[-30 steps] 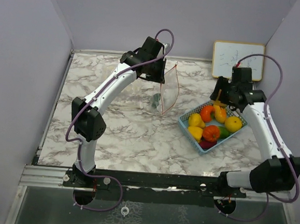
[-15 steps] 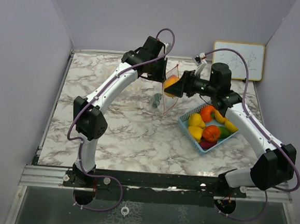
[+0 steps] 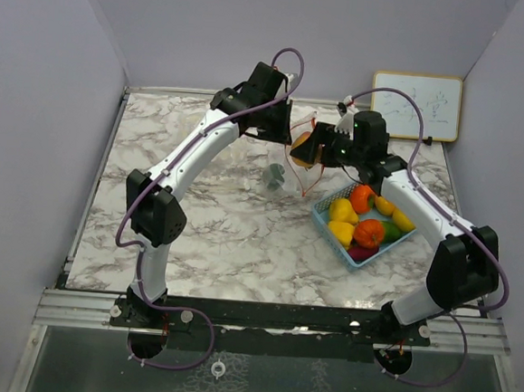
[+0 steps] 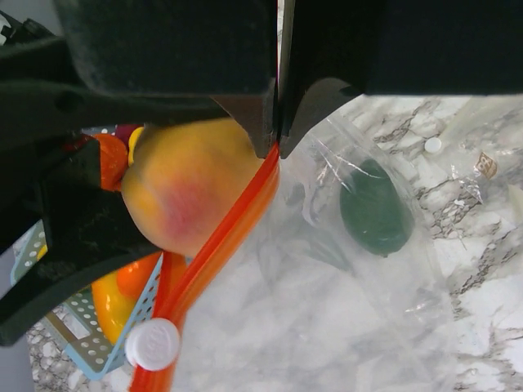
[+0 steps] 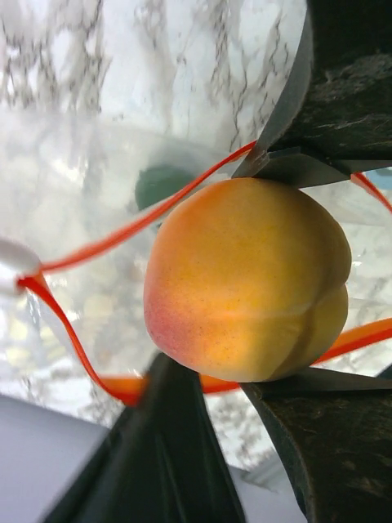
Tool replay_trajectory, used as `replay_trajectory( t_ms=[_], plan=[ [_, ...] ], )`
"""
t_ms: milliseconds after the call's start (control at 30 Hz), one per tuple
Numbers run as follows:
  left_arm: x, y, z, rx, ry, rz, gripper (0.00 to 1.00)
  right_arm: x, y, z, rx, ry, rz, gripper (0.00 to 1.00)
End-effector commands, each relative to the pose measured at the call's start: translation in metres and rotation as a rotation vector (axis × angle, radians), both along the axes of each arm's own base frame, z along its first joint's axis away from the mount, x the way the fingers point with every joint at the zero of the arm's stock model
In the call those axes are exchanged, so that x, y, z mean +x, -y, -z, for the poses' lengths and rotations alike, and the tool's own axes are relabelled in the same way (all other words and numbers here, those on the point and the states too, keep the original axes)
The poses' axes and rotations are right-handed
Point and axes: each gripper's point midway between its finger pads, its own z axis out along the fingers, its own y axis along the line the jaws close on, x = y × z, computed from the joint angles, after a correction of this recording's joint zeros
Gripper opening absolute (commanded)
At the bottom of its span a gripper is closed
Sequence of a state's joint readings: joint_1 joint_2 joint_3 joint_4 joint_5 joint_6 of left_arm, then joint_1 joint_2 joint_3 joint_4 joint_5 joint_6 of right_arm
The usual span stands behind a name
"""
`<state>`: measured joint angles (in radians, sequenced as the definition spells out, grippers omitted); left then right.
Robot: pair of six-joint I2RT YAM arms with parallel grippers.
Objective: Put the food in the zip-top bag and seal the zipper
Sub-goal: Place the fake fruit in the zipper food storage bag, then pick up the fake fruit from the bin.
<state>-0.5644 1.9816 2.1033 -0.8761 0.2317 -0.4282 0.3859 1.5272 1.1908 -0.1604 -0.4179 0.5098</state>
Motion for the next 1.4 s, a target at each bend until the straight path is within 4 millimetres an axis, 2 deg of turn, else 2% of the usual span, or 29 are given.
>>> replay_trajectory(
  t_ms=[0, 67, 100, 167, 367, 467, 533, 600, 667, 733, 833, 1000, 1133, 1367],
  plan=[
    [-0.014, 0.008, -0.038, -0.087, 0.042, 0.035, 0.0, 0.024, 0.02, 0.005, -0.128, 0.016, 0.109, 0.56],
    [-0.014, 0.01, -0.041, -0.101, 0.041, 0.039, 0.0, 0.025, 0.021, 0.007, -0.135, 0.006, 0.113, 0.65],
    [-0.014, 0.011, -0.042, -0.107, 0.039, 0.04, 0.0, 0.025, 0.021, 0.006, -0.135, 0.008, 0.112, 0.73],
    [-0.014, 0.013, -0.042, -0.117, 0.036, 0.044, 0.0, 0.023, 0.021, 0.001, -0.137, 0.023, 0.104, 0.98],
    [-0.011, 0.013, -0.032, -0.103, 0.022, 0.041, 0.0, 0.012, 0.04, -0.034, -0.188, 0.074, 0.151, 0.99],
    [-0.008, 0.013, -0.025, -0.088, 0.017, 0.033, 0.0, -0.005, 0.063, -0.056, -0.235, 0.08, 0.223, 0.99],
    [-0.007, 0.012, -0.022, -0.08, 0.013, 0.033, 0.0, -0.02, 0.087, -0.057, -0.292, 0.04, 0.312, 0.99],
    [-0.005, 0.013, -0.021, -0.082, 0.016, 0.035, 0.0, -0.04, 0.118, -0.041, -0.393, -0.056, 0.414, 1.0],
    [-0.005, 0.014, -0.021, -0.085, 0.016, 0.038, 0.0, -0.064, 0.15, -0.011, -0.523, -0.18, 0.501, 0.99],
    [-0.004, 0.016, -0.021, -0.094, 0.015, 0.043, 0.0, -0.092, 0.179, 0.027, -0.624, -0.324, 0.552, 0.99],
    [-0.004, 0.019, -0.021, -0.111, 0.011, 0.049, 0.0, -0.113, 0.196, 0.058, -0.646, -0.439, 0.566, 0.99],
    [-0.007, 0.021, -0.017, -0.12, -0.007, 0.059, 0.0, -0.113, 0.207, 0.087, -0.656, -0.495, 0.585, 0.99],
    [-0.009, 0.019, -0.016, -0.113, -0.007, 0.062, 0.0, -0.112, 0.199, 0.106, -0.64, -0.531, 0.537, 0.99],
    [-0.008, 0.016, -0.014, -0.098, -0.006, 0.055, 0.0, -0.133, 0.191, 0.129, -0.622, -0.606, 0.476, 0.97]
  ],
)
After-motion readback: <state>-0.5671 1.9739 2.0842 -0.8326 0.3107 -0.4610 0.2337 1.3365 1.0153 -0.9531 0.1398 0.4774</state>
